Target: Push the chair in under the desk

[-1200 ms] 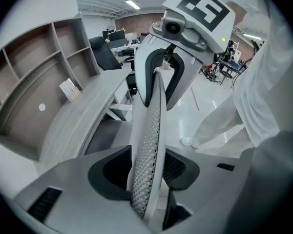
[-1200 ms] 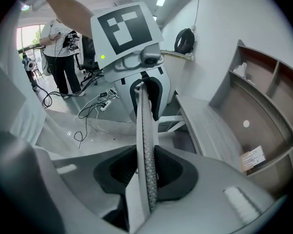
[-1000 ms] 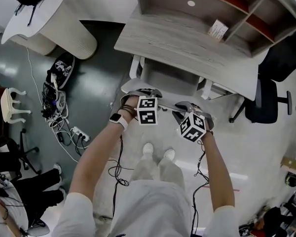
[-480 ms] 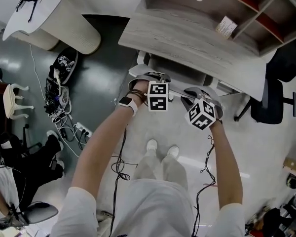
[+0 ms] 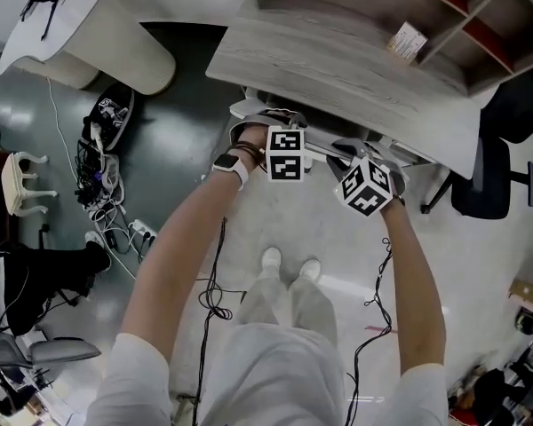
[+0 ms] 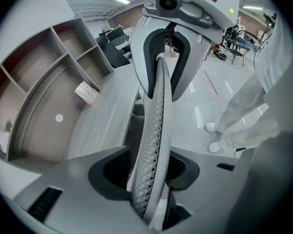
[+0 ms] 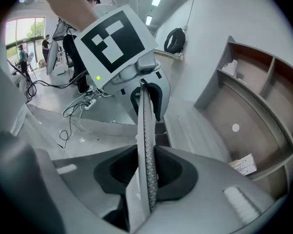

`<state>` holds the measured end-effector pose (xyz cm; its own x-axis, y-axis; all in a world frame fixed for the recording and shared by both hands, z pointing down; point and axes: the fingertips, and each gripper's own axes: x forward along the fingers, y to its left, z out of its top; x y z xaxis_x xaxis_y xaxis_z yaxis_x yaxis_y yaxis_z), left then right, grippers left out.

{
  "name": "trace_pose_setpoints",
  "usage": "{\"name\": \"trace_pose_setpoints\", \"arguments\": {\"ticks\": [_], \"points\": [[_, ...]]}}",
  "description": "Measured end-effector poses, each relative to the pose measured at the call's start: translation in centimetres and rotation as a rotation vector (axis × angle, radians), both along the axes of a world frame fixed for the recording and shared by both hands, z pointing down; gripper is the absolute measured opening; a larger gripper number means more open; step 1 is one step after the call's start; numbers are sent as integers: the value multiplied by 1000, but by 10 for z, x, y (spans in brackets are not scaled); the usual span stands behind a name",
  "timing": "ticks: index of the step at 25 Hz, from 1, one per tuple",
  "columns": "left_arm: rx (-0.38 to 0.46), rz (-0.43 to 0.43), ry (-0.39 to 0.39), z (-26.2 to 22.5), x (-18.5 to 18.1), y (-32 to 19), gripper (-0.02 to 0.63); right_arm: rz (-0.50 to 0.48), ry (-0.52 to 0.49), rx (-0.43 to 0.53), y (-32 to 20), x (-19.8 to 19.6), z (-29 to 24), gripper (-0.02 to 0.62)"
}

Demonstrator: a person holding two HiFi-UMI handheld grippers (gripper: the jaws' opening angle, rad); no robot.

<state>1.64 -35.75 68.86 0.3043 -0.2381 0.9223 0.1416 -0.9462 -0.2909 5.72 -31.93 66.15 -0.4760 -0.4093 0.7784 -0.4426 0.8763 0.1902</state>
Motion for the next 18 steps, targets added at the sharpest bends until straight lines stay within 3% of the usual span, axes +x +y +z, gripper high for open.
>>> {"name": "trace_pose_setpoints", "arguments": {"ticks": [11, 12, 14, 18], "points": [[57, -27, 10, 2, -4, -2, 174, 28, 53, 43, 2, -2, 7, 114], [61, -31, 13, 2, -3, -3, 181, 17, 65, 37, 4, -2, 9, 127], [83, -27, 24, 1, -3, -3, 189, -18, 95, 34, 11, -4, 15, 232], [96, -41, 68, -7, -2, 5, 218, 18, 71, 70, 15, -4, 10, 232]]}}
